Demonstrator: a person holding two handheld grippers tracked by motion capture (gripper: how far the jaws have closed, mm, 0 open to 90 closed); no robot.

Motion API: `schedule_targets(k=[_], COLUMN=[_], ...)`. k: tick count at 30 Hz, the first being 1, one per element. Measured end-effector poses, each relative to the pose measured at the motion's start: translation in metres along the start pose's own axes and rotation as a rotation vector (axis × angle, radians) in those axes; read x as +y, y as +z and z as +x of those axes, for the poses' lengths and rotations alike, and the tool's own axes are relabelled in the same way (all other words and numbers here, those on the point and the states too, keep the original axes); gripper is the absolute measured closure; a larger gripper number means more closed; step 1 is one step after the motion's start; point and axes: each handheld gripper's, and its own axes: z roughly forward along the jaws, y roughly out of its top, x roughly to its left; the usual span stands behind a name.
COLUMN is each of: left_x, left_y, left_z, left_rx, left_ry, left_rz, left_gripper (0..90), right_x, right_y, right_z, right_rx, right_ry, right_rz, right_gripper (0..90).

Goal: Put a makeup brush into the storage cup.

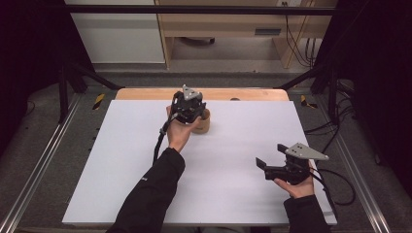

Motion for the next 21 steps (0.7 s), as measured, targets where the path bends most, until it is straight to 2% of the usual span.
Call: schedule_targets(k=[21], left_x=[-0.01], left_y=[0.012], left_z=[-0.005], left_rx=[0.006], left_ry=[0.029], left_rz=[0.04], left_gripper=[77.2], right_x=[0.0], right_y=[0.001], right_z=[0.001], right_rx=[0.004], right_ry=[-0.004], right_rz=[0.0], right_gripper=[5.9])
